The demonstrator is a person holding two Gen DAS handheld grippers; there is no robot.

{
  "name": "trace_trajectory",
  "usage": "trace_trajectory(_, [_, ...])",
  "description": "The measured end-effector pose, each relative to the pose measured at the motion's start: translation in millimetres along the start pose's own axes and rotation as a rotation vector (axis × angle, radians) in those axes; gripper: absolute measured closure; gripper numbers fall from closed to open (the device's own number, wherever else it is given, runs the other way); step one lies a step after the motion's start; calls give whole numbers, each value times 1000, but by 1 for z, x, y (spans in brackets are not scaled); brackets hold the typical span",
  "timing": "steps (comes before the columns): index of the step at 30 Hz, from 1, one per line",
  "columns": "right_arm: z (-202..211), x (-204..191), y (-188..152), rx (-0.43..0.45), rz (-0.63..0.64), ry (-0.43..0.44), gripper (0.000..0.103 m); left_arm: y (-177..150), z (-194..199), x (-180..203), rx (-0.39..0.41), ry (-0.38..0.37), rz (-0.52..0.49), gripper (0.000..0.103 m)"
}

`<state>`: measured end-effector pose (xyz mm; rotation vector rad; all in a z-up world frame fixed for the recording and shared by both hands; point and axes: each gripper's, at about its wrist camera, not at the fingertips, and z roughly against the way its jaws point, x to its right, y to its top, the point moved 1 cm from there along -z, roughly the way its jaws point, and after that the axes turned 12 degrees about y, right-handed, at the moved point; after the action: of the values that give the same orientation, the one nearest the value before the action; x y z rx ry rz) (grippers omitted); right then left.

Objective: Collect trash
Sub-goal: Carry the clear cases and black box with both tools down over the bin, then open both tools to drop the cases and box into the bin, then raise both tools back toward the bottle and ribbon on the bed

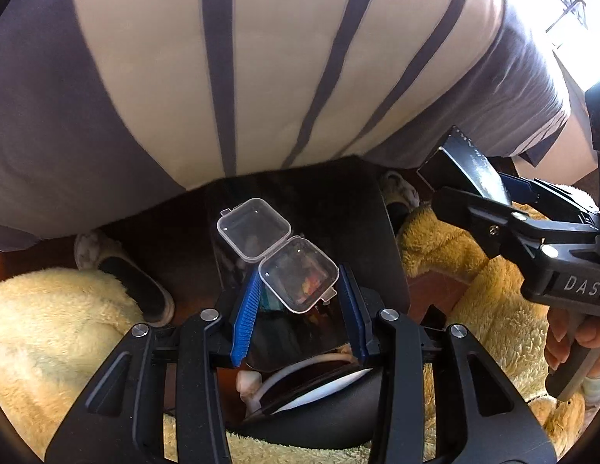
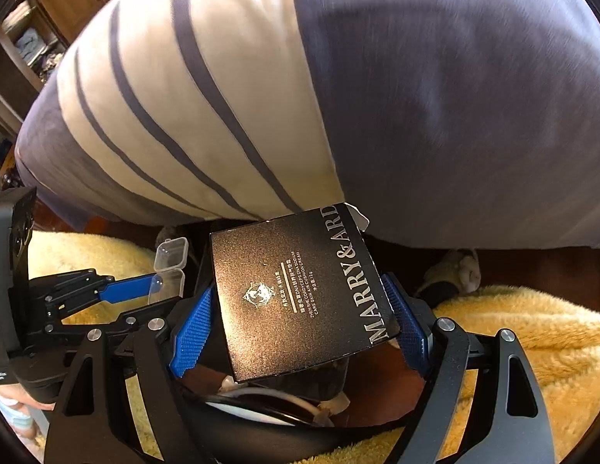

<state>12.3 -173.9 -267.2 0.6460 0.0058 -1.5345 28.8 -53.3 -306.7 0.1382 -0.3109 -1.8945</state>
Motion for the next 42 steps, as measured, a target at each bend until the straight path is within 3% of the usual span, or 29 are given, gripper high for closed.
trace_trajectory(13, [-29, 8, 10, -74, -45, 38, 19, 1, -21, 5, -63, -8, -5, 63])
trace_trajectory(17, [-29, 16, 8, -65, -59, 30, 11, 2, -21, 5, -63, 6, -2, 47])
trace_trajectory(24, [-18, 21, 10, -22, -87, 26, 9, 4, -11, 1, -34, 32, 10, 34])
trace_trajectory(31, [-1, 24, 12, 25, -94, 17, 5, 8, 7, 2, 23, 88, 1, 17])
trace_trajectory(42, [46, 17, 26, 140, -54, -14, 4, 22, 80, -9, 224, 158, 25, 10])
